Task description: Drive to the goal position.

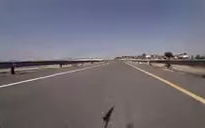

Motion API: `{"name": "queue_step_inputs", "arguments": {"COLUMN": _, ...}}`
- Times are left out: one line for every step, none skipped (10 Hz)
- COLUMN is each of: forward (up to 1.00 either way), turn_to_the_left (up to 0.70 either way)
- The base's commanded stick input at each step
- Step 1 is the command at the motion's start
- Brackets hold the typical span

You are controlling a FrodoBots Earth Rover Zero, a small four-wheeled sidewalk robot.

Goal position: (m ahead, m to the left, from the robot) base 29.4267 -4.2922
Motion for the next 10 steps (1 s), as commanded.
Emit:
{"name": "queue_step_inputs", "arguments": {"forward": 1.0, "turn_to_the_left": -0.01}}
{"name": "queue_step_inputs", "arguments": {"forward": 1.0, "turn_to_the_left": -0.01}}
{"name": "queue_step_inputs", "arguments": {"forward": 1.0, "turn_to_the_left": -0.01}}
{"name": "queue_step_inputs", "arguments": {"forward": 1.0, "turn_to_the_left": -0.01}}
{"name": "queue_step_inputs", "arguments": {"forward": 1.0, "turn_to_the_left": -0.01}}
{"name": "queue_step_inputs", "arguments": {"forward": 1.0, "turn_to_the_left": -0.01}}
{"name": "queue_step_inputs", "arguments": {"forward": 1.0, "turn_to_the_left": -0.01}}
{"name": "queue_step_inputs", "arguments": {"forward": 1.0, "turn_to_the_left": -0.01}}
{"name": "queue_step_inputs", "arguments": {"forward": 1.0, "turn_to_the_left": -0.01}}
{"name": "queue_step_inputs", "arguments": {"forward": 1.0, "turn_to_the_left": -0.01}}
